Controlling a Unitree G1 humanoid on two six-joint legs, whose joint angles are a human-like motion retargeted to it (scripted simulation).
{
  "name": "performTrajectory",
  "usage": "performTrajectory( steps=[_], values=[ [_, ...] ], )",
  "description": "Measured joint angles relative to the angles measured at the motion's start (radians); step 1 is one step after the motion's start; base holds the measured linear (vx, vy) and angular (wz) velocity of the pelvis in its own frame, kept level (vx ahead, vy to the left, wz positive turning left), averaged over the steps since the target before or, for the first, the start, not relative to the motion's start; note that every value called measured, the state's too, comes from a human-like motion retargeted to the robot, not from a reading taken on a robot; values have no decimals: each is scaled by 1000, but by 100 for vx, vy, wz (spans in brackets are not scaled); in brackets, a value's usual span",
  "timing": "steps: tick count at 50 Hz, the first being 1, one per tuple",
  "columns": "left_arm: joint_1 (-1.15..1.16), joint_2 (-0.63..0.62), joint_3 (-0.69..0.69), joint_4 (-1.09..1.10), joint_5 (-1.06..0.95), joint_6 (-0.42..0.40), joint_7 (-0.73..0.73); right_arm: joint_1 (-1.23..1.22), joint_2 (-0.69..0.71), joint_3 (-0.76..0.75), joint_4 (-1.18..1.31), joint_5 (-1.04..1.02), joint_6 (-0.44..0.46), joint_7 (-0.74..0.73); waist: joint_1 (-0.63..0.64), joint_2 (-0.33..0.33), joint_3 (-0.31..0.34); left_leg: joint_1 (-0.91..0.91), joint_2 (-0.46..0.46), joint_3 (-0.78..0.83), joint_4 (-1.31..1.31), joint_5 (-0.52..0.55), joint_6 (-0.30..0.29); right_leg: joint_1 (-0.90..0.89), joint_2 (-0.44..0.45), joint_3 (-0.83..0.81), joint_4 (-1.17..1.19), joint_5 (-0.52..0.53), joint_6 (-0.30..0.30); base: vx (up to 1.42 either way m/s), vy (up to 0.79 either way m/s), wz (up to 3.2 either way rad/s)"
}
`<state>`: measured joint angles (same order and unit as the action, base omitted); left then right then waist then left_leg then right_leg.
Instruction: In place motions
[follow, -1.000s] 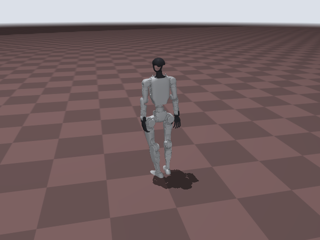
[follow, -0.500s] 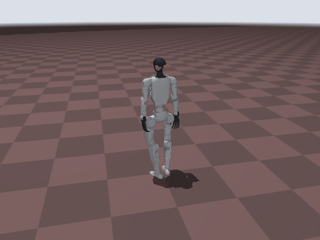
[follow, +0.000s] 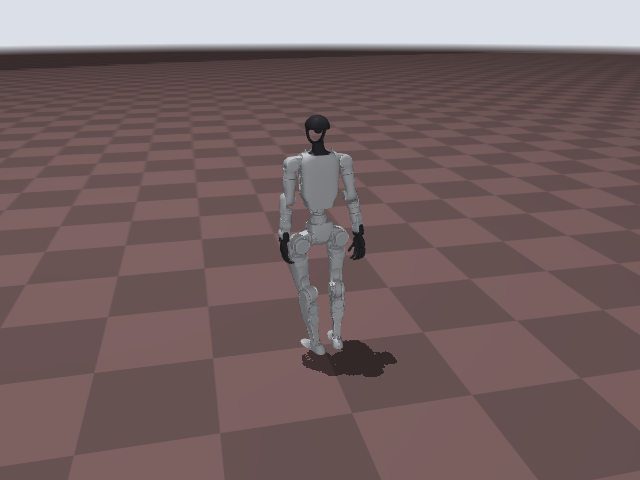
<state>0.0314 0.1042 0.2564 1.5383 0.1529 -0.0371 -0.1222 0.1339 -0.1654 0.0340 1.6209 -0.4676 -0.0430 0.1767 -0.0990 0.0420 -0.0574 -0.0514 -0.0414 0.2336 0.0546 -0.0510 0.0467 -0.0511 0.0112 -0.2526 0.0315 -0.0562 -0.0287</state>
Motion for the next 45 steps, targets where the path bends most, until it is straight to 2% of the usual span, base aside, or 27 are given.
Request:
performTrajectory(
  steps=[10,20,28,37,45],
  values=[
    [14,9,-6,-10,8,16,-35,-129,40,107,-12,89,13,-40,43,-6,0,13,-11,-19,2,0,4,21,-12,-23,1,-8,2,0,0,0],
    [262,11,58,140,39,28,-121,-438,164,103,-231,144,-18,141,54,4,-1,29,-5,-11,-7,1,1,21,-9,-14,6,-6,5,0,0,0],
    [404,41,115,162,64,58,-150,-586,170,97,-376,97,-83,149,50,-9,1,17,-9,-47,-9,14,-2,23,-15,-35,9,-11,11,-1,-3,27],
    [271,37,144,136,-38,48,-111,-461,137,127,-313,19,-90,107,40,-28,-3,17,-11,-61,-8,18,-3,33,-18,-54,7,-16,9,1,-1,9],
    [-24,12,37,107,-82,54,-42,-216,68,146,-88,-61,-36,35,34,-30,-5,23,-7,-44,-10,11,-1,33,-11,-40,3,-14,6,1,0,-18]
  ],
)
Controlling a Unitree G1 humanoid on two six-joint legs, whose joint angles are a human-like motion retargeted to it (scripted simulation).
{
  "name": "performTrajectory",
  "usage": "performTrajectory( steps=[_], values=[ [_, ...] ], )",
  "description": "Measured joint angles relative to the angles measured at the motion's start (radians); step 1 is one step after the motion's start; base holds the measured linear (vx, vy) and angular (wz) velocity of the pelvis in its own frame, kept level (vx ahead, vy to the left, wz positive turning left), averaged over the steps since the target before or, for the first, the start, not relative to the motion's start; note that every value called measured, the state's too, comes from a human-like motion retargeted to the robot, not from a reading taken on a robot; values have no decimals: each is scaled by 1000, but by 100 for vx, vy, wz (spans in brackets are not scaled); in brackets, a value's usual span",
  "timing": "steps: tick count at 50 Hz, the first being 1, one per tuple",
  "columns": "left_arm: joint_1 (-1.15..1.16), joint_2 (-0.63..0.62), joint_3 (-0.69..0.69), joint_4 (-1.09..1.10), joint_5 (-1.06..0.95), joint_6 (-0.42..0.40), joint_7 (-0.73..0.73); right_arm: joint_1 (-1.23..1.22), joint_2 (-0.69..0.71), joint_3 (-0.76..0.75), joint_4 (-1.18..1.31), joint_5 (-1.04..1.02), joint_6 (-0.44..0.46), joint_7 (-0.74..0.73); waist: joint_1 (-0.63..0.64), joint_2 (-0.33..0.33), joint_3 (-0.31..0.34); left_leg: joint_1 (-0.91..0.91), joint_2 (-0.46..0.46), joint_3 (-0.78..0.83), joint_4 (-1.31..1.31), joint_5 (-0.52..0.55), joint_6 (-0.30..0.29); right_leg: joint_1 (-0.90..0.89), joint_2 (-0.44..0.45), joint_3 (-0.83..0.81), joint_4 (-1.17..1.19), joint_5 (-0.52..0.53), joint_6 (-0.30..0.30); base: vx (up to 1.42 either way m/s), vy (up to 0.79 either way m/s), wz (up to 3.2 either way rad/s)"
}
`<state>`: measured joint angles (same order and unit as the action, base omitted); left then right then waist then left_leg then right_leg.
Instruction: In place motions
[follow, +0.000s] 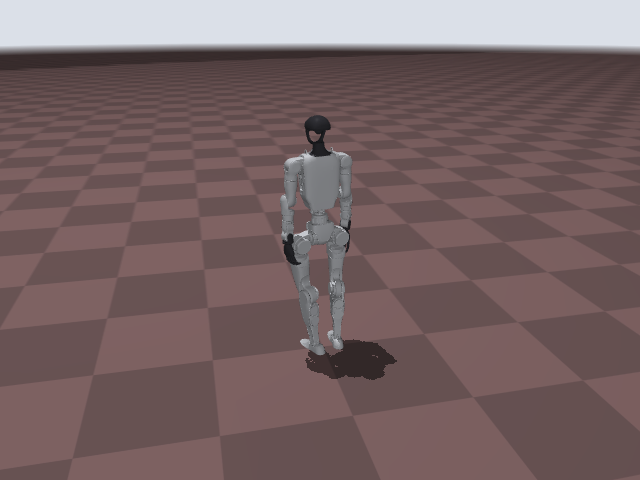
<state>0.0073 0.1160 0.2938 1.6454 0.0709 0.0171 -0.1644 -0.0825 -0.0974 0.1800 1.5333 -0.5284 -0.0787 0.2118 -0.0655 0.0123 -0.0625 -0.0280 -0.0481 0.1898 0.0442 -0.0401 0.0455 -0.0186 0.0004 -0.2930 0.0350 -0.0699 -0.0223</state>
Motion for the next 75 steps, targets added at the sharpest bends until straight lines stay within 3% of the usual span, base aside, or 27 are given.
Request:
performTrajectory(
  steps=[5,8,10,15,22,28,30,35,40,46,52,58,61,62,63,64,75],
  values=[
    [-178,3,-85,-44,-2,9,2,144,-62,-26,164,-41,72,-88,-13,7,-5,-2,8,17,0,-4,-1,-6,5,8,0,-2,-1,-1,1,-37],
    [-257,5,-103,-115,-9,8,-12,235,-103,-60,167,-15,140,-88,79,11,-5,12,35,125,-7,-18,-9,-16,17,113,15,-9,10,-1,1,-119],
    [-293,2,-122,-168,-17,5,-22,285,-126,-98,167,10,184,-62,-60,16,3,1,8,-3,-1,-3,1,-18,6,-20,5,5,-7,1,0,182],
    [-328,23,-125,-266,-17,-10,-35,326,-162,-139,167,43,231,-12,-44,22,-3,9,21,55,-4,-11,-2,-14,13,20,4,1,-1,1,1,-19],
    [-286,30,-131,-269,14,-13,-45,256,-130,-128,167,98,191,-34,-43,33,-3,13,23,63,-2,-13,-3,-15,14,24,5,2,-3,0,0,-3],
    [-173,3,-98,-138,49,-13,-60,130,-65,-51,121,92,147,19,-17,35,-6,18,12,51,-4,-13,-2,-17,12,29,6,5,-10,2,4,16],
    [-125,-4,-68,-69,62,-15,-54,76,-43,-10,89,64,148,42,-68,32,-3,14,-6,-6,-1,-7,3,-21,12,-26,3,11,-27,3,4,77],
    [41,-16,14,55,51,-6,3,-66,12,79,-6,-74,135,87,-28,38,-6,20,3,39,-8,-13,-1,-26,13,33,10,9,-16,0,1,-28],
    [221,-17,54,55,71,31,-22,-137,56,100,-164,-117,75,145,-40,38,2,17,4,36,-7,-12,-2,-27,12,32,11,9,-14,0,0,0],
    [301,-3,87,55,104,46,-40,-133,68,107,-279,-27,3,153,-44,30,4,14,3,15,-7,-7,-2,-25,10,21,13,7,-12,0,-2,10],
    [232,-4,89,55,63,44,-31,-93,53,108,-209,-51,14,124,-51,19,2,11,1,2,-8,-4,-2,-24,8,12,14,7,-11,0,-1,6],
    [55,-17,32,47,33,32,18,-14,11,79,-40,-128,84,21,-52,14,2,13,6,15,-14,-4,-1,-27,9,12,13,8,-10,0,-1,-11],
    [-41,-15,-13,23,25,34,20,44,-18,36,28,-145,117,-23,65,13,13,1,-2,148,-22,8,39,-34,43,127,16,23,-20,0,-3,-167],
    [-73,-13,-35,11,25,37,17,65,-30,15,47,-144,126,-31,56,13,10,7,1,137,-26,5,31,-34,39,117,16,22,-18,-2,-1,145],
    [-107,-12,-68,-6,26,40,15,91,-44,-17,67,-137,135,-39,-63,12,0,16,10,7,-21,-6,-7,-25,4,-3,10,6,-7,-2,0,258],
    [-134,-10,-86,-28,24,40,12,113,-58,-34,85,-125,142,-44,-85,14,-2,16,11,-12,-21,-5,-9,-23,1,-23,9,3,-7,-1,-1,185],
    [-295,-4,-175,-266,22,-3,40,271,-161,-142,167,91,214,-75,-54,19,1,11,9,23,-22,0,2,-21,11,-1,6,1,-12,0,0,-7]
  ],
)
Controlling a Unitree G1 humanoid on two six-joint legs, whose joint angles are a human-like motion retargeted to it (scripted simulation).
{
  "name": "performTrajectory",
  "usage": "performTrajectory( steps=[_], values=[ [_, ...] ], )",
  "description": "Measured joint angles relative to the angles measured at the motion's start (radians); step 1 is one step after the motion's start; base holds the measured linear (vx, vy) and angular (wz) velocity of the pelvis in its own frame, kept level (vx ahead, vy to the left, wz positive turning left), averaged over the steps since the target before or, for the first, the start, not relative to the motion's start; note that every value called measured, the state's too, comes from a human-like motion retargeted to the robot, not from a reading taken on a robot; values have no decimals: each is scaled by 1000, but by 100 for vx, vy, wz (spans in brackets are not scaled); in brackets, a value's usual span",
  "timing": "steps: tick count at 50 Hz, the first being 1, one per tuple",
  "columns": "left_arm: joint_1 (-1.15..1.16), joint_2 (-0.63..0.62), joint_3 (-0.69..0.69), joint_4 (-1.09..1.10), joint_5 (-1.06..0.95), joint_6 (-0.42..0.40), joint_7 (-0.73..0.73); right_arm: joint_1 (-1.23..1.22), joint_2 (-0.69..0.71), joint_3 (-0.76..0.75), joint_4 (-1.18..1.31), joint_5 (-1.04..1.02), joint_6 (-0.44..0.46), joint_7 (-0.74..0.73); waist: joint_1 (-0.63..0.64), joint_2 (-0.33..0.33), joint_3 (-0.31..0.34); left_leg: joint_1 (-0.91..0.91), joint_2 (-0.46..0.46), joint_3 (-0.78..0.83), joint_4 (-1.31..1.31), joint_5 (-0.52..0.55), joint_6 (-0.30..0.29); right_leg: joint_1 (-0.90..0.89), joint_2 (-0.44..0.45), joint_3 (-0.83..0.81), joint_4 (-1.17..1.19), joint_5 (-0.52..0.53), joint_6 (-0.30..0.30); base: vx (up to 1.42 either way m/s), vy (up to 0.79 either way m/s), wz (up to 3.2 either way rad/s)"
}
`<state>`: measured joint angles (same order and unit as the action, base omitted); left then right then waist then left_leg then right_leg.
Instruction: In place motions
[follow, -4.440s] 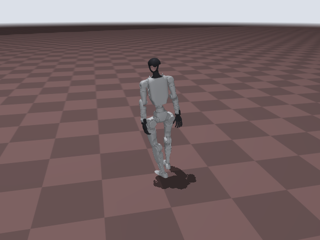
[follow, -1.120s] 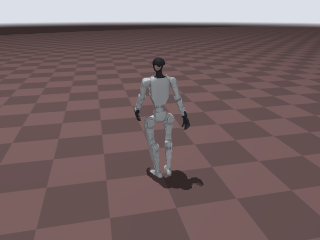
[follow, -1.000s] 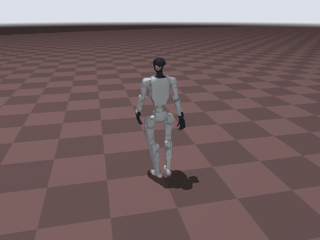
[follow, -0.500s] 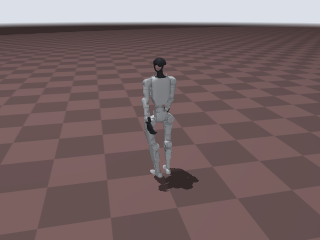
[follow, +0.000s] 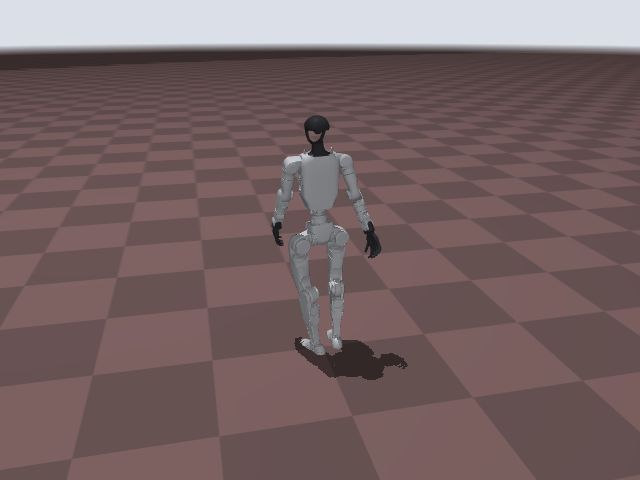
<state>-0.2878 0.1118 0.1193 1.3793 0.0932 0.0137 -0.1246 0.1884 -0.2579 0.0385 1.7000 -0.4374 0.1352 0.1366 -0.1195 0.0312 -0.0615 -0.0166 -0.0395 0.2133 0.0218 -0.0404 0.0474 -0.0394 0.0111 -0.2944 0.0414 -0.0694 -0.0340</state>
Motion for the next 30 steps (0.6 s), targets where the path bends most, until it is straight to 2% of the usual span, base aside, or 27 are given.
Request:
performTrajectory(
  steps=[5,12,20,30],
  values=[
    [15,1,-1,4,2,-5,-13,-31,18,19,0,11,-9,2,7,5,0,-2,0,-4,1,1,-1,1,0,-4,-2,-2,-1,0,0,0],
    [138,-5,50,126,34,-2,-24,-181,95,136,-5,-34,-52,33,29,6,1,2,-6,-11,1,1,-2,5,-4,-6,-4,-1,-3,0,0,0],
    [371,2,193,305,48,15,-5,-344,193,238,-222,-138,-112,128,36,9,1,2,-10,-20,6,-4,-4,2,-4,1,-2,-1,-4,0,0,0],
    [587,27,271,321,65,68,-40,-414,228,266,-416,-111,-200,197,30,5,-1,-3,-12,-39,9,-5,-4,2,-7,-6,1,-5,0,0,0,0]
  ],
)
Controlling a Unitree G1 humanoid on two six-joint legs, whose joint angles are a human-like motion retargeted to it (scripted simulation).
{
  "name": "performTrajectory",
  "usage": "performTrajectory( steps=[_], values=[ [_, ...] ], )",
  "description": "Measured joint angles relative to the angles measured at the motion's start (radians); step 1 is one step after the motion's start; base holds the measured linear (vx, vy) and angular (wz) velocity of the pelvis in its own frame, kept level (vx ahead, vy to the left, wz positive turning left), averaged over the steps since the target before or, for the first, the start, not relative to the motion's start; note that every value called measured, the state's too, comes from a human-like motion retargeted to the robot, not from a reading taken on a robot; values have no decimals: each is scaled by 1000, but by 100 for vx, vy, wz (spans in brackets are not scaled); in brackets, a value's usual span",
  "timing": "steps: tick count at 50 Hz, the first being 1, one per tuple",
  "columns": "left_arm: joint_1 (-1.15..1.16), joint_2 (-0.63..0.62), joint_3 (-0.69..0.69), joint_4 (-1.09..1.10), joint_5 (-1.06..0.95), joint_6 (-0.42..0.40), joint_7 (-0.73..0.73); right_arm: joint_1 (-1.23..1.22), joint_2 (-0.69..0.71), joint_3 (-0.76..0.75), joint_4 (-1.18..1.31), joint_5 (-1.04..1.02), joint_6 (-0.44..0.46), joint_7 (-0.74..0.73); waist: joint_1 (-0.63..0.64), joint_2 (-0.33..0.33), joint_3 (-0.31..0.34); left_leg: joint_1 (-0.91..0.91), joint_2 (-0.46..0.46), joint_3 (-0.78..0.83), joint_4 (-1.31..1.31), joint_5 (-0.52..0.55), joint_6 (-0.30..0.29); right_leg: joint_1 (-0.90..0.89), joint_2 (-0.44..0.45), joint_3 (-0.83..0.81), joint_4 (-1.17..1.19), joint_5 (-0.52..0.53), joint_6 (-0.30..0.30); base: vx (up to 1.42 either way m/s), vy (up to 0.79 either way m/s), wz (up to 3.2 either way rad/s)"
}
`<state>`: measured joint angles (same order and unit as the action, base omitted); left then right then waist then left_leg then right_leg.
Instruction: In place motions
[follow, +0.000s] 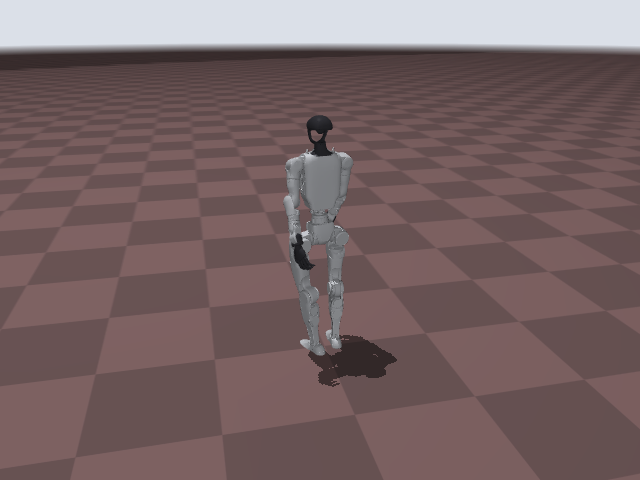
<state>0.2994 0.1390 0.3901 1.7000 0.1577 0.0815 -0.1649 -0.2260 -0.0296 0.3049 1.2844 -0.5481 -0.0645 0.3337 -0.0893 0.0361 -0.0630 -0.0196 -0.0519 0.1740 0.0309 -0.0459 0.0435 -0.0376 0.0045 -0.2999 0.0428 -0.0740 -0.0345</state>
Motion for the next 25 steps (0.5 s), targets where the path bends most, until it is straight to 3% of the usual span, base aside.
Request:
performTrajectory(
  steps=[13,15,17,25],
  values=[
    [-277,-45,-108,-11,-59,-29,54,177,-78,-72,205,-83,64,-83,-27,-8,0,5,8,16,-5,-3,3,5,4,-3,-3,-2,1,0,0,-5],
    [-342,-46,-149,-42,-68,-23,48,208,-102,-109,272,-91,91,-112,46,-4,8,0,4,101,-12,4,29,0,29,72,-1,7,-6,0,-2,-91],
    [-401,-43,-206,-92,-78,-18,26,246,-130,-158,331,-82,120,-128,-50,-4,0,7,12,0,-8,-5,0,10,3,-26,-6,-6,3,-1,-1,114],
    [-588,-39,-279,-296,-95,-32,-7,401,-224,-271,416,62,204,-151,-42,-5,2,6,9,13,-10,1,8,18,6,-21,-10,-11,1,0,0,5]
  ],
)
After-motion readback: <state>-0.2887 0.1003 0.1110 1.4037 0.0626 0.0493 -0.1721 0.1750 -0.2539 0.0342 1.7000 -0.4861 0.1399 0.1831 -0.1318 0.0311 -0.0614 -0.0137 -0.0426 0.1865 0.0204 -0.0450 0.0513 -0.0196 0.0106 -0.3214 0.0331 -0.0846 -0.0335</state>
